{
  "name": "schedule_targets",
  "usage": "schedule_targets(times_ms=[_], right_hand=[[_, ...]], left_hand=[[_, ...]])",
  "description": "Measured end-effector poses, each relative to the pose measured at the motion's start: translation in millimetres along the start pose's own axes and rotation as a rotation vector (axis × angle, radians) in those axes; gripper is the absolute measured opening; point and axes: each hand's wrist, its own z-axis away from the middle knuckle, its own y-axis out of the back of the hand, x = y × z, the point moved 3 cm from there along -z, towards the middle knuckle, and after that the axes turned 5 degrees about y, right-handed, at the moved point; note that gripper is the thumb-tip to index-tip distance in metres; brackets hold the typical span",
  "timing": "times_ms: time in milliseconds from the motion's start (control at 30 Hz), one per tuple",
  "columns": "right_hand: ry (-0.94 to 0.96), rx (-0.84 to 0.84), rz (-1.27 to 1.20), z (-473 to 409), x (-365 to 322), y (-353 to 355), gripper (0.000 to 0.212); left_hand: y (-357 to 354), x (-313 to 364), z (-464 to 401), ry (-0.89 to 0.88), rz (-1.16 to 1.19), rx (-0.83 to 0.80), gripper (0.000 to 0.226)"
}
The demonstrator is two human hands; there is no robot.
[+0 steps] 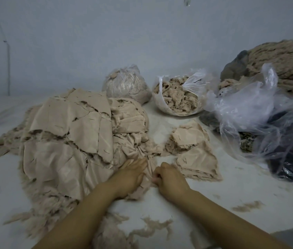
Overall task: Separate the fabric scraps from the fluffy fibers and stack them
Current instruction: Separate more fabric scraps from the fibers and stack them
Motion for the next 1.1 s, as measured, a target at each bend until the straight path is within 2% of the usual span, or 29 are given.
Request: schedule_targets(times_ms=[133,200,267,300,367,433,600,700,767,867,933,967,1033,1100], right_hand=[[0.027,-0.034,-0.047,22,10,10,0.015],[0.041,-0.016,-0.046,33,14,15,0.013],[0.043,0.011,-0.082,40,18,22,0.011],[0.042,0.000,-0.108,41,20,24,0.010],[0.069,-0.062,-0.122,40,19,26,0.009],[0.095,-0.093,-0.123,37,16,26,0.010],[-0.036,0.096,-0.152,18,11,25,0.016],[-0.065,0.006,-0.050,6,7,8,0.027],[-0.042,-0.008,-0.058,2,5,4,0.015],[0.050,-0.074,-0.108,9,8,7,0.016],[0.150,-0.155,-0.147,21,10,11,0.016],[0.189,-0.160,-0.154,26,11,14,0.014],[0.220,-0.088,-0.188,35,16,19,0.010],[0.257,0.012,-0.236,38,20,22,0.008]], left_hand=[[-2,-15,-9,0.062,0.035,-0.004,0.064],[1,-19,-14,0.128,0.066,0.005,0.062],[5,-13,-17,0.123,0.057,0.010,0.055],[8,-6,-18,0.108,0.055,0.057,0.047],[17,8,-16,0.033,0.080,0.261,0.037],[22,20,-13,-0.009,0.249,0.404,0.046],[6,14,-16,0.124,0.528,0.226,0.046],[7,8,-15,0.208,0.782,0.168,0.044],[7,5,-14,0.205,0.648,0.114,0.045],[3,-1,-12,0.267,0.431,0.092,0.039],[3,-8,-10,0.276,0.399,0.178,0.022],[6,-9,-11,0.262,0.392,0.196,0.022],[12,-3,-13,0.216,0.448,0.156,0.028],[25,7,-11,0.179,0.563,0.297,0.026]])
